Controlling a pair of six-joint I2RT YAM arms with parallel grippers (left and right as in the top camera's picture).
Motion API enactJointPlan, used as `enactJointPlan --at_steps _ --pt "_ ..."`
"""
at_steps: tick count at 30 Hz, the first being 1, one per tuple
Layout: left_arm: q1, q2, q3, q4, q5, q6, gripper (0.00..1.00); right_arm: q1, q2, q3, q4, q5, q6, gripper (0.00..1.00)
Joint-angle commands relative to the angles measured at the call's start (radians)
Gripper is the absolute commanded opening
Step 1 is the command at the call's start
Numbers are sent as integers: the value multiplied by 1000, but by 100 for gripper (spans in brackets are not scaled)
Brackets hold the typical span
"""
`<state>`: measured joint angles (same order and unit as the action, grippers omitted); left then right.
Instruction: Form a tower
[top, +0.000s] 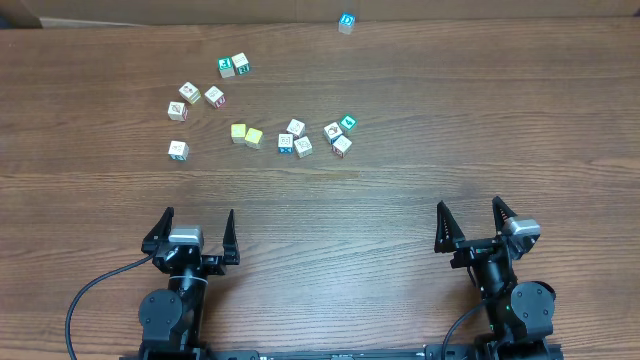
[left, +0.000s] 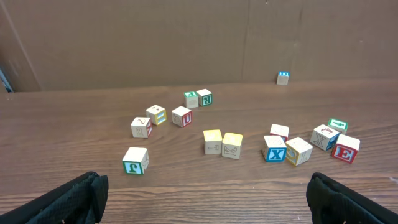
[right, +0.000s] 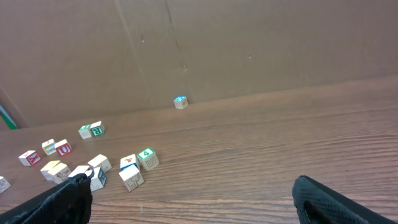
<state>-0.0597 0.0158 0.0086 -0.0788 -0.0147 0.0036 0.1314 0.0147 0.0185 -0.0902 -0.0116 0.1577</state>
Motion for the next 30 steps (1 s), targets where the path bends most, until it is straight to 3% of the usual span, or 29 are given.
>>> enactJointPlan --at_steps 1,18,23,30 --pt "-6 -10 -4 2 4 17 99 -3 -12 -10 6 0 5 100" --pt "-6 -10 14 60 44 16 99 -3 -12 -10 6 0 5 100" --pt "-6 -10 123 65 149 16 100 -3 -12 -10 6 0 5 100" --pt "-6 -10 339 64 166 16 100 -3 -12 -10 6 0 5 100"
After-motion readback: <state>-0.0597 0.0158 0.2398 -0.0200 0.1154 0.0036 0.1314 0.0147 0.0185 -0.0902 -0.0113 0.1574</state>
